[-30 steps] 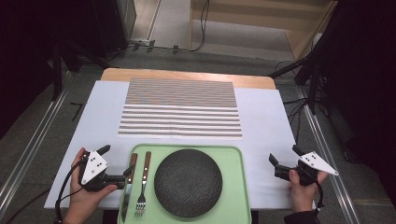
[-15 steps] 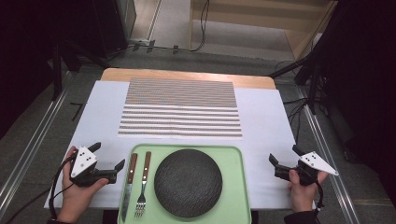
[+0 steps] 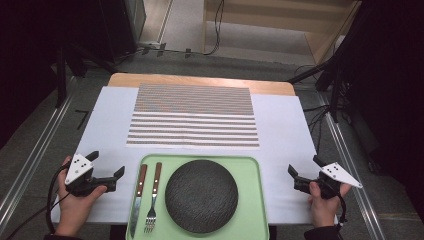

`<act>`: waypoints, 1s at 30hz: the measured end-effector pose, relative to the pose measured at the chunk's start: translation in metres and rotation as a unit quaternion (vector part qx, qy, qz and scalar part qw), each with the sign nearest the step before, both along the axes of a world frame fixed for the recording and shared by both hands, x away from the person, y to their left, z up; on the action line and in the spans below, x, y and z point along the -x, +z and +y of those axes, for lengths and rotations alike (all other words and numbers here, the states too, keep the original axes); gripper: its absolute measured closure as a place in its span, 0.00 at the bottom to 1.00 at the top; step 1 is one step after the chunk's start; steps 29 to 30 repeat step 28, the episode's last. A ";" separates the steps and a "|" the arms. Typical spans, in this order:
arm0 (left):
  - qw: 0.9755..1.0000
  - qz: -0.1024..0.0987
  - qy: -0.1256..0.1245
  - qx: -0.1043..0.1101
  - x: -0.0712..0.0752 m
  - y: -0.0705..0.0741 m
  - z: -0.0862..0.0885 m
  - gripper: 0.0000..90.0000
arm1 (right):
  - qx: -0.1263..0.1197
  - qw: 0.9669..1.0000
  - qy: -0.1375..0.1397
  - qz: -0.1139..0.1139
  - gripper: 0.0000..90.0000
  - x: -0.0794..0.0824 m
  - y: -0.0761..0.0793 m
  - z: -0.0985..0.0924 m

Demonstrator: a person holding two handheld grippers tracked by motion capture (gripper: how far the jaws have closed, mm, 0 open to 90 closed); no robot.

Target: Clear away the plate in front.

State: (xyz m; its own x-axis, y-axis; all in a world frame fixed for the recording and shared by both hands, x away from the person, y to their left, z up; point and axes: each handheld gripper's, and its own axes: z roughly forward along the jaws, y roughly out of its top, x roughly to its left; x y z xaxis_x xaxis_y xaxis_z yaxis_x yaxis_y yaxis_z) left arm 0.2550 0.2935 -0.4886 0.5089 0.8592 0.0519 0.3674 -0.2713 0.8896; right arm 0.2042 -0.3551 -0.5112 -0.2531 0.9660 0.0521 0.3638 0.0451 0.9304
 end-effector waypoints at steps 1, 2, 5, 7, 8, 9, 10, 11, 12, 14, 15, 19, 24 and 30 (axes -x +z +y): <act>1.000 0.001 0.001 0.003 0.000 0.000 0.001 0.00 | 0.000 1.000 0.000 0.000 0.00 0.000 0.000 0.000; 1.000 0.004 0.002 0.009 -0.001 0.000 0.004 0.00 | 0.000 1.000 0.000 0.000 0.00 0.000 0.000 0.000; 1.000 0.005 0.009 0.014 -0.002 0.000 0.007 0.00 | 0.000 1.000 0.000 0.000 0.00 0.000 0.000 0.000; 1.000 0.007 0.010 0.019 -0.002 0.000 0.010 0.00 | 0.000 1.000 0.000 0.000 0.00 0.000 0.000 0.000; 1.000 0.008 0.011 0.022 -0.003 -0.001 0.011 0.00 | 0.000 1.000 0.000 0.000 0.00 0.000 0.000 0.000; 1.000 0.010 0.011 0.025 -0.003 -0.001 0.011 0.00 | 0.000 1.000 0.000 0.000 0.00 0.000 0.000 0.000; 1.000 0.011 0.011 0.026 -0.003 -0.001 0.011 0.00 | 0.000 1.000 0.001 0.000 0.00 0.000 0.000 0.000; 1.000 0.011 0.011 0.025 -0.003 -0.002 0.011 0.00 | 0.001 1.000 0.002 0.000 0.00 0.000 0.000 0.000; 0.999 0.013 0.009 0.027 -0.003 -0.002 0.012 0.00 | 0.002 1.000 0.002 0.000 0.00 0.000 0.000 0.000; 0.999 0.013 0.007 0.030 -0.002 -0.003 0.012 0.00 | 0.001 1.000 0.002 0.001 0.00 0.000 0.000 0.000; 0.999 0.013 0.007 0.031 -0.002 -0.003 0.012 0.00 | 0.002 1.000 0.002 0.001 0.00 0.000 0.000 0.000; 0.999 0.013 0.005 0.028 -0.002 -0.003 0.011 0.00 | 0.002 1.000 0.002 0.001 0.00 0.000 -0.001 0.000; 0.999 0.014 0.006 0.029 -0.002 -0.003 0.012 0.00 | 0.004 1.000 0.002 0.002 0.00 -0.001 -0.001 0.001; 1.000 0.018 0.007 0.025 -0.003 -0.003 0.010 0.00 | 0.002 1.000 0.002 0.007 0.00 -0.002 -0.002 0.001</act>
